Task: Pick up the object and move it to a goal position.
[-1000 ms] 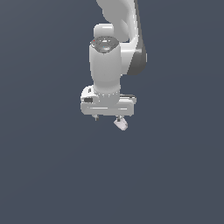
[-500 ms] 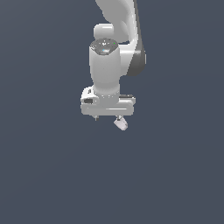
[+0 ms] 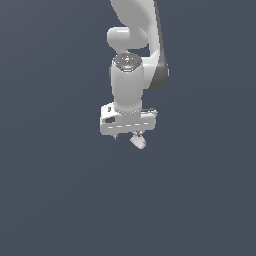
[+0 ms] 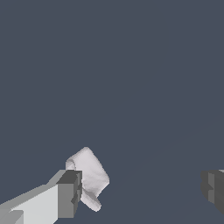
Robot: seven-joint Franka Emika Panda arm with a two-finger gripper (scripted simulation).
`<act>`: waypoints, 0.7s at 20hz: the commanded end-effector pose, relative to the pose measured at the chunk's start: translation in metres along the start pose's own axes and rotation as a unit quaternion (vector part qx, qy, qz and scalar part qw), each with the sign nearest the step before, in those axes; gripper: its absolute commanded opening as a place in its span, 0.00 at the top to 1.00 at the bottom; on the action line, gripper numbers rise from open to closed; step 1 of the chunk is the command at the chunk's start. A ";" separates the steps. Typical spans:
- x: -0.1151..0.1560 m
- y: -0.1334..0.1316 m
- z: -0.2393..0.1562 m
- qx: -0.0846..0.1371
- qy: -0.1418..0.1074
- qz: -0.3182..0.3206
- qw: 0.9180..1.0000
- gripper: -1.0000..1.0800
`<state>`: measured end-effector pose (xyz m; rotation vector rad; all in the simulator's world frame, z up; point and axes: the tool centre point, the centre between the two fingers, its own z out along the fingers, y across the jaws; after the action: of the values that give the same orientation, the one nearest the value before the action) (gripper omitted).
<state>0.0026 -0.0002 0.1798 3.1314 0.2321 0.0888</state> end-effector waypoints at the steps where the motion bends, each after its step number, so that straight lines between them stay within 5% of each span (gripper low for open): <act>1: -0.006 -0.008 0.009 0.000 -0.004 -0.035 0.999 0.04; 14: -0.047 -0.050 0.054 0.006 -0.022 -0.229 0.973 0.04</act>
<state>-0.0439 0.0397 0.1269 3.0097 0.8857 0.0217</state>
